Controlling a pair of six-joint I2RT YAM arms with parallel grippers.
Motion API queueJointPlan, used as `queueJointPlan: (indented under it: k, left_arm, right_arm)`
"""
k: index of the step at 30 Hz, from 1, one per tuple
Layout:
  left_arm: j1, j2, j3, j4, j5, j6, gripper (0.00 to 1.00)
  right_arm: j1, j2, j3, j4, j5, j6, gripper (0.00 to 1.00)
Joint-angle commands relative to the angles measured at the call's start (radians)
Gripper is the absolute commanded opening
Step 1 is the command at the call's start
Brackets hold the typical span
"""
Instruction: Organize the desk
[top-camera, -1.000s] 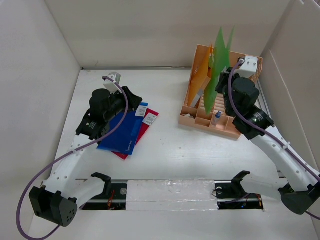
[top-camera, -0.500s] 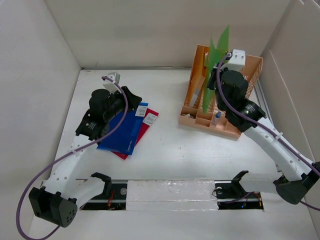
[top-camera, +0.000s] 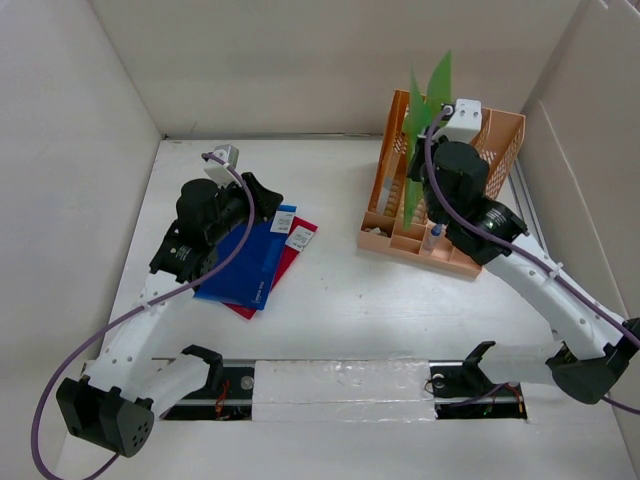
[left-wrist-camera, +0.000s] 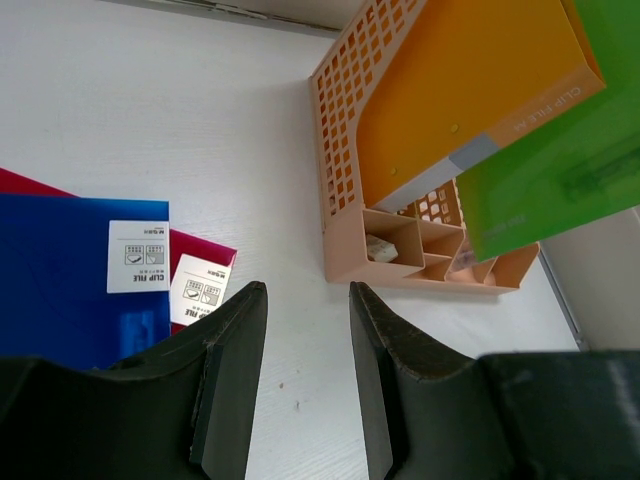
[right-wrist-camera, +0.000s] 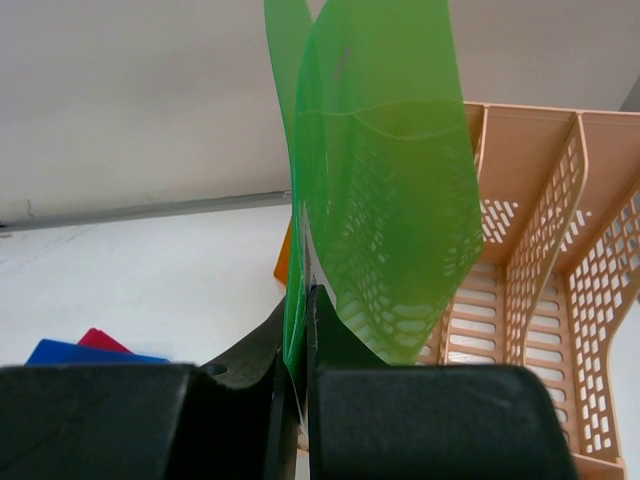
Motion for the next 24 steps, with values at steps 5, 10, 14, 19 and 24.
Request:
queueJointPlan:
  k: [5, 10, 14, 19, 24]
  left_arm:
    - [0.004, -0.019, 0.007, 0.031, 0.003, 0.012, 0.34]
    - [0.004, -0.017, 0.007, 0.035, 0.003, 0.009, 0.34]
    - [0.004, -0.026, 0.004, 0.037, 0.008, 0.009, 0.34]
    - [0.004, -0.029, 0.006, 0.032, 0.012, 0.009, 0.35]
    - [0.004, -0.048, 0.001, 0.034, -0.001, 0.009, 0.35]
  right_arm:
    - [0.021, -0.133, 0.006, 0.058, 0.068, -0.01, 0.0]
    - [0.021, -0.237, -0.021, 0.06, 0.046, -0.002, 0.0]
    - [0.021, -0.305, -0.056, 0.084, 0.005, 0.004, 0.0]
    - [0.012, -0.305, -0.06, 0.098, 0.046, -0.005, 0.0]
    - [-0.061, -0.28, -0.089, 0.112, 0.049, 0.009, 0.0]
